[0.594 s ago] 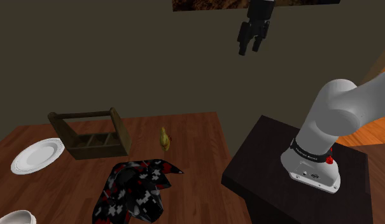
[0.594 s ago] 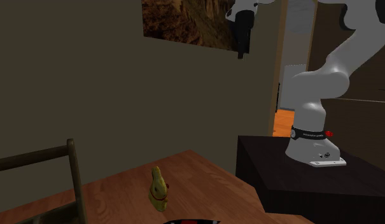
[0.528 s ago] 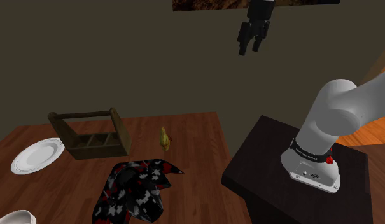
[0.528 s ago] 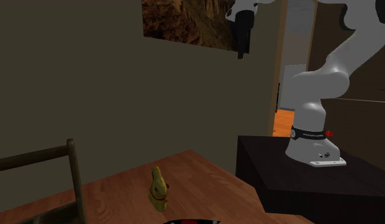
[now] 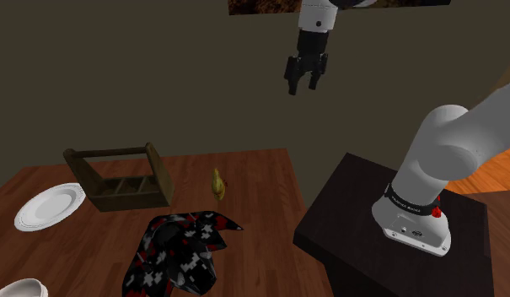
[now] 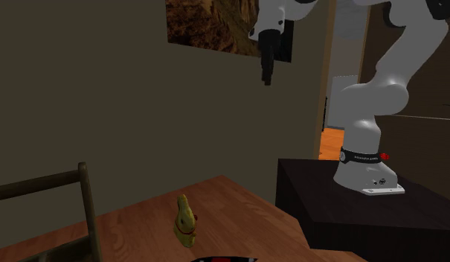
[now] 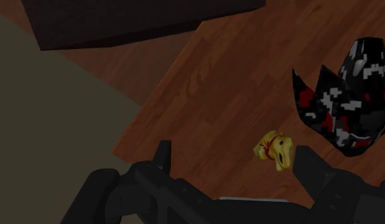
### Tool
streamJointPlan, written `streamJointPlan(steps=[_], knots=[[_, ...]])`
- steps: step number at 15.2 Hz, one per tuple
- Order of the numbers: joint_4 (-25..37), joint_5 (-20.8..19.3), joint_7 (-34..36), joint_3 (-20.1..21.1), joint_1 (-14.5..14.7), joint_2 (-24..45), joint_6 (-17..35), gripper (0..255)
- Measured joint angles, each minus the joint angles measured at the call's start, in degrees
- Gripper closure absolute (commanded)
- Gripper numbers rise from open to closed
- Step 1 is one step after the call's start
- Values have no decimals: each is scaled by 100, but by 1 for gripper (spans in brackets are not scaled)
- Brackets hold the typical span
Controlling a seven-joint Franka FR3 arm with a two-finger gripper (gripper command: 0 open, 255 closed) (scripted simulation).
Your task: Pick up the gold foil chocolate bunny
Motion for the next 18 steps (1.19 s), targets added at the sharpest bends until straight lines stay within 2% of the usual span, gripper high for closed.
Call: streamJointPlan(steps=[10, 18], knots=[[170, 361, 805, 519, 119, 1727, 1466, 0], [983, 377, 1447, 791, 220, 3566, 2436, 0]])
